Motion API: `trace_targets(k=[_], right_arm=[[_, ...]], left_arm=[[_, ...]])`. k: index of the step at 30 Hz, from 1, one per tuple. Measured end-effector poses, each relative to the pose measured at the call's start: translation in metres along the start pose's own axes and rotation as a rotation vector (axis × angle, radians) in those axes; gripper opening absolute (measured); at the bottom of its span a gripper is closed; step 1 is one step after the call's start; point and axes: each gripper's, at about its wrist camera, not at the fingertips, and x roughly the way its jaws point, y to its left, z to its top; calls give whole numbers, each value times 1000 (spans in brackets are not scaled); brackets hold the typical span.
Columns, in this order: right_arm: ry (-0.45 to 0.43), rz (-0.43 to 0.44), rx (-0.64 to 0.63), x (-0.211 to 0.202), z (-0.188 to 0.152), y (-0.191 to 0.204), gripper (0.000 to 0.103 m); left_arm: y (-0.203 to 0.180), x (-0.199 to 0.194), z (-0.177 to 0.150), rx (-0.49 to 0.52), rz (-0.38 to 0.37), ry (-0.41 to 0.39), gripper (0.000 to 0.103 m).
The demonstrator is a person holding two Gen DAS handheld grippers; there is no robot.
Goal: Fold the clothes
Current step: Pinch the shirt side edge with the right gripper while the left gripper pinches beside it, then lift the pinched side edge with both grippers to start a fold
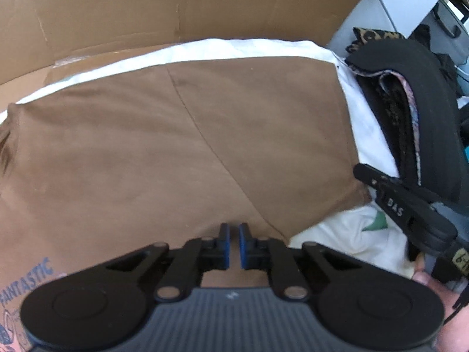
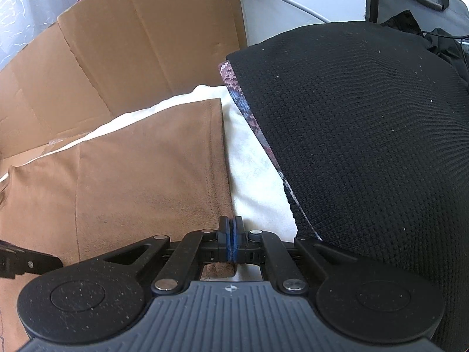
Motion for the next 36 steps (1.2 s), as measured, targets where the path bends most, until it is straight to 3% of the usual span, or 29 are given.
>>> trace_targets(k=[7,13,22,23,26,36], right_arm=[[4,5,9,7,4,-6,0],[0,45,36,6,7,-12,0],[-26,150,102,-39,-3,-30,5],[-21,157,122,-41,-5,-31,8],[-7,168,176,-47,-18,-31,32],[73,244,402,-31,-35,-30,32]], left_arm=[[-12,-1,-9,1,-75,-10,5],[-13,17,-16,-29,-44,9,3],[-10,22,-12,-26,-48,18,3],[-9,23,-11,-37,-51,25,3],[-7,25,-8,-63,-51,44,3],[-18,24,-12,-12,0,37,3]])
